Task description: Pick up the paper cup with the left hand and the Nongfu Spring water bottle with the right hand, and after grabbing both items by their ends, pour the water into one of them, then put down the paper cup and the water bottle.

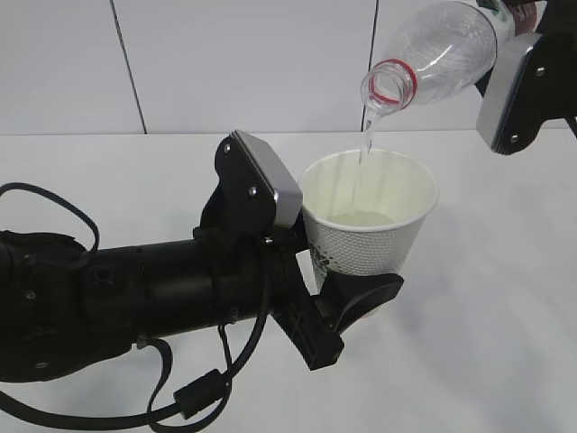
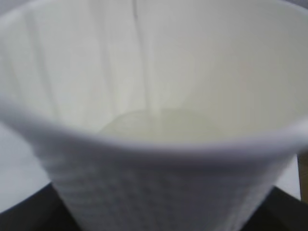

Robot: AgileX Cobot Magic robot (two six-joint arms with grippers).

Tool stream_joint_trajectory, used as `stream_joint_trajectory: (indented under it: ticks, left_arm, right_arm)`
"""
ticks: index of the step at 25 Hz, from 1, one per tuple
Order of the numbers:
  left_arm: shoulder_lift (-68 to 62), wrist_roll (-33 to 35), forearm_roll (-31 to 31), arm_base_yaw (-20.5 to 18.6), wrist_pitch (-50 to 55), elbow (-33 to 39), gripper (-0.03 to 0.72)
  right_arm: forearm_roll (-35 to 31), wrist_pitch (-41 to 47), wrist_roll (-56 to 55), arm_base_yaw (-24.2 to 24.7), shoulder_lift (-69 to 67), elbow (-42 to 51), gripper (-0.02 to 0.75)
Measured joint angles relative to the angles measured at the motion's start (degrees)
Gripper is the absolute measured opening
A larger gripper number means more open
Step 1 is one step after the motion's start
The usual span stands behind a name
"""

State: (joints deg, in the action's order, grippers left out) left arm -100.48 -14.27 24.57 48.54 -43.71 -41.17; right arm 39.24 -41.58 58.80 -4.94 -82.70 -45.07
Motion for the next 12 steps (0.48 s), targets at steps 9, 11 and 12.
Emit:
stream_joint_trajectory:
  ticks: [9, 11, 12]
  left_arm:
    - [0.00, 0.11, 0.00, 0.00, 0.08, 0.00, 0.552]
    - [0.00, 0.11, 0.10, 0.00, 0.08, 0.00, 0.551]
    - [0.00, 0.11, 0.10, 0.00, 0.08, 0.00, 0.551]
  right_arm:
    - [0.00, 0.00, 0.82, 0.00, 0.00, 0.00, 0.503]
    - [0.00, 0.00, 0.92, 0.00, 0.00, 0.00, 0.503]
    - [0.00, 0.00, 0.92, 0.00, 0.00, 0.00, 0.503]
